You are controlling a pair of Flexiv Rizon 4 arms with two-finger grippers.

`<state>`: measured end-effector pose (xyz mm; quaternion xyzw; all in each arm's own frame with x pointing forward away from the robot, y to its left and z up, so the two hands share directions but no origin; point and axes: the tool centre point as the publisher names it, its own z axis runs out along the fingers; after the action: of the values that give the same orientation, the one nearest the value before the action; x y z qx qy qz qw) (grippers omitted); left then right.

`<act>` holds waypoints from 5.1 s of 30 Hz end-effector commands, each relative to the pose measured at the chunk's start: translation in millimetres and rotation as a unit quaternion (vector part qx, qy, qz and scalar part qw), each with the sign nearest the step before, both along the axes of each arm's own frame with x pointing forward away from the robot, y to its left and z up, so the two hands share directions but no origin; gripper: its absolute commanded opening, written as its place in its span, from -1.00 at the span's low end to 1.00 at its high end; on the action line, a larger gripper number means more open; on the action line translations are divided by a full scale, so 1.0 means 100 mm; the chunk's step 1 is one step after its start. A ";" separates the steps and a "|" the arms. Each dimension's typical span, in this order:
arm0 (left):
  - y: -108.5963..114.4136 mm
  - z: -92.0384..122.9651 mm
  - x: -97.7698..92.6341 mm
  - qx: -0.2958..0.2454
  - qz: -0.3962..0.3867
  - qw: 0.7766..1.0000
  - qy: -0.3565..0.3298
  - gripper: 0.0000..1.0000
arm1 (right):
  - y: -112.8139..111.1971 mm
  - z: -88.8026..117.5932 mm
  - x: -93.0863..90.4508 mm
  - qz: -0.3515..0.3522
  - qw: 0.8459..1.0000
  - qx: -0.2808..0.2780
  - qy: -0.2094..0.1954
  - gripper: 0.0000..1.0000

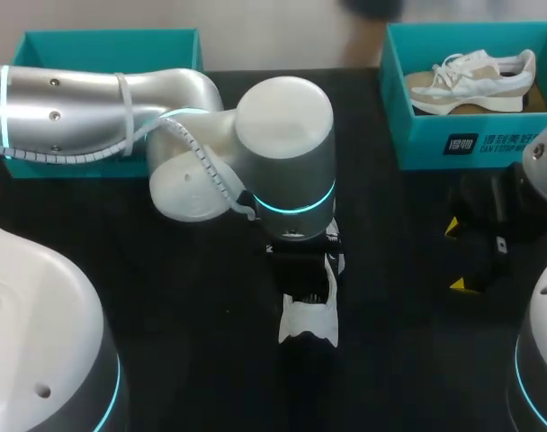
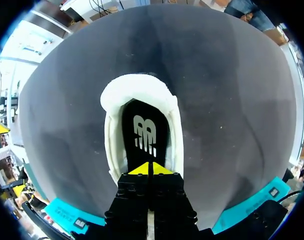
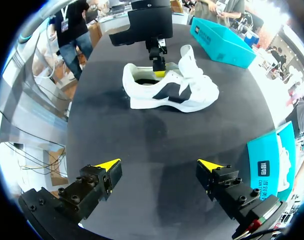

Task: Take the shoe out of the shoebox, open the shoe tongue, remove and reinsert the insole, then place the shoe into the shoebox

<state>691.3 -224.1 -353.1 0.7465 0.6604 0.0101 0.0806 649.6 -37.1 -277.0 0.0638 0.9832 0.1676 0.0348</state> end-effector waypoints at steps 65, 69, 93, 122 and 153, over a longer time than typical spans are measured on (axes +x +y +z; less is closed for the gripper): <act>-0.06 -0.02 0.02 0.037 -0.041 0.998 0.040 1.00 | 0.01 0.00 -0.01 0.000 1.000 -0.001 0.000 1.00; -0.03 0.01 0.03 0.040 -0.047 0.997 0.046 1.00 | 0.01 0.00 -0.01 0.000 1.000 -0.001 0.000 1.00; -0.11 0.15 0.44 0.028 -0.002 0.998 0.047 0.98 | 0.01 0.00 -0.01 0.000 1.000 -0.001 0.000 1.00; -0.06 0.62 0.70 0.028 -0.002 0.997 0.072 -0.44 | 0.01 0.00 -0.01 0.000 1.000 -0.001 0.000 1.00; 0.07 0.34 0.25 0.040 -0.044 0.992 0.114 -0.72 | 0.01 0.00 -0.01 0.000 1.000 -0.001 0.000 1.00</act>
<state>720.4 -223.2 -323.6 0.7732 0.6311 -0.0549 -0.0304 649.6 -37.1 -276.9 0.0638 0.9832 0.1675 0.0348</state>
